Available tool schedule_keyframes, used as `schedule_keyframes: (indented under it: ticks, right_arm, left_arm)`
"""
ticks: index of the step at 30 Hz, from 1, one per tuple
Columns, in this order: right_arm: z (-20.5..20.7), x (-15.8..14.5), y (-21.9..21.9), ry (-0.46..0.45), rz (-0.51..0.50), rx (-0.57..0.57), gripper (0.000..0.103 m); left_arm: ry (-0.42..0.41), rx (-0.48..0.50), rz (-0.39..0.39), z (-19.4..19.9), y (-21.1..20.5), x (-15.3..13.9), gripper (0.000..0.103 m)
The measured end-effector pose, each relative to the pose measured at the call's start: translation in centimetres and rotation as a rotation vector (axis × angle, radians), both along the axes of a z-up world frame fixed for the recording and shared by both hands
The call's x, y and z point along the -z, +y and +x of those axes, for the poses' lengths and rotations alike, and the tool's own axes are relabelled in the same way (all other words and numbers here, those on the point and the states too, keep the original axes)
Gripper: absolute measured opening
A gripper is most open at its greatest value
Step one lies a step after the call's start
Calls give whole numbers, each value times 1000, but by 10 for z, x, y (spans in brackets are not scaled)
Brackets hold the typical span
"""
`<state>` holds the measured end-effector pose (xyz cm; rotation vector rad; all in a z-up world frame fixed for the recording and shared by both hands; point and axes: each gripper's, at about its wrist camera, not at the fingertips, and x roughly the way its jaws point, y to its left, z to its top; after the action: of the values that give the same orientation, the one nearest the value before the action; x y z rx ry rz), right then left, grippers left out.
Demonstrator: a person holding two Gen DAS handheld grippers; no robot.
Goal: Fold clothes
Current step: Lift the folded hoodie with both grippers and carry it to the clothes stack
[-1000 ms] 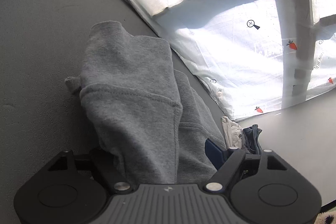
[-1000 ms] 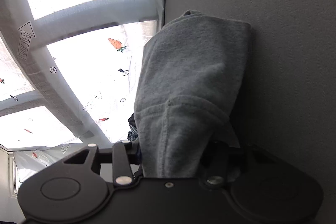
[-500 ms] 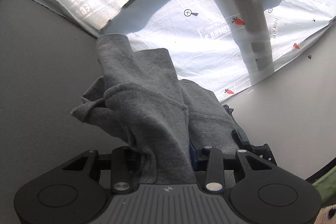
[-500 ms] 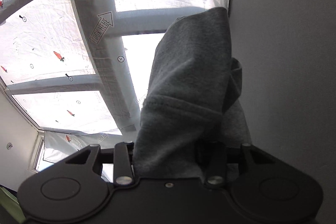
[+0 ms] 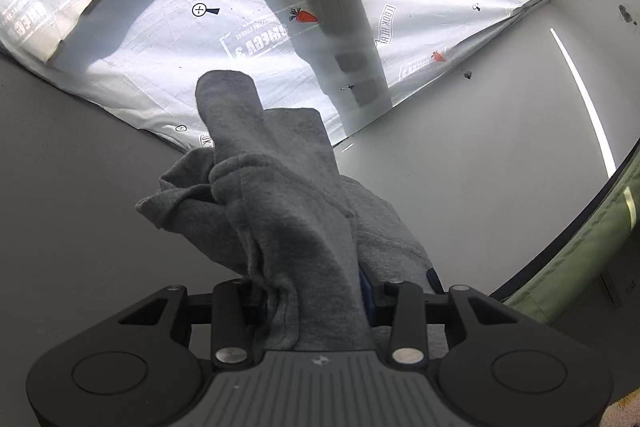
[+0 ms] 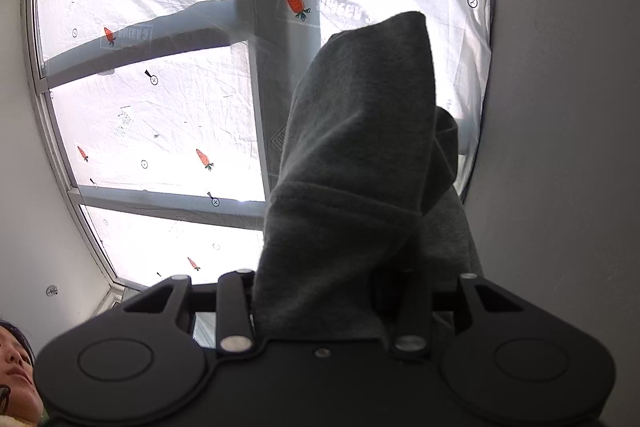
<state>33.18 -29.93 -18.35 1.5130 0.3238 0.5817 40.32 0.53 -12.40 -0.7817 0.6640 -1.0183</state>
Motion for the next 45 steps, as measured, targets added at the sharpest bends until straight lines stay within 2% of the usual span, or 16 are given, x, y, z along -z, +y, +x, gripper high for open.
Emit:
schedule_keyframes:
  ticks: [3,7,13,16,19,24,29,36,39,43,45]
  right_arm:
    - [-25,-4,-26,-5,1,66,43]
    - [-40,4,-70,-20,42,118,43]
    - [-29,24,-166,-65,135,104,43]
    - [-26,28,-225,-96,142,70,43]
    - [-9,32,-268,-104,199,70,43]
    - [-2,40,-325,-167,303,92,44]
    - [29,46,-378,-250,361,193,44]
    - [81,51,-440,-323,420,370,44]
    - [99,51,-463,-337,418,440,44]
    - [114,51,-483,-322,395,512,44]
    - [119,54,-491,-291,376,543,43]
  left_arm:
    - [2,66,-19,-3,-32,2,40]
    - [-40,109,13,-9,-90,-6,40]
    - [-64,113,30,-2,-198,-15,40]
    - [-83,114,57,9,-249,-23,40]
    - [-77,90,68,26,-289,-34,40]
    - [-145,131,85,70,-354,-65,40]
    - [-235,230,146,121,-425,-85,40]
    - [-324,363,215,214,-531,-102,40]
    - [-320,398,233,250,-573,-103,40]
    - [-349,433,269,278,-615,-100,41]
    - [-306,432,286,293,-630,-87,41]
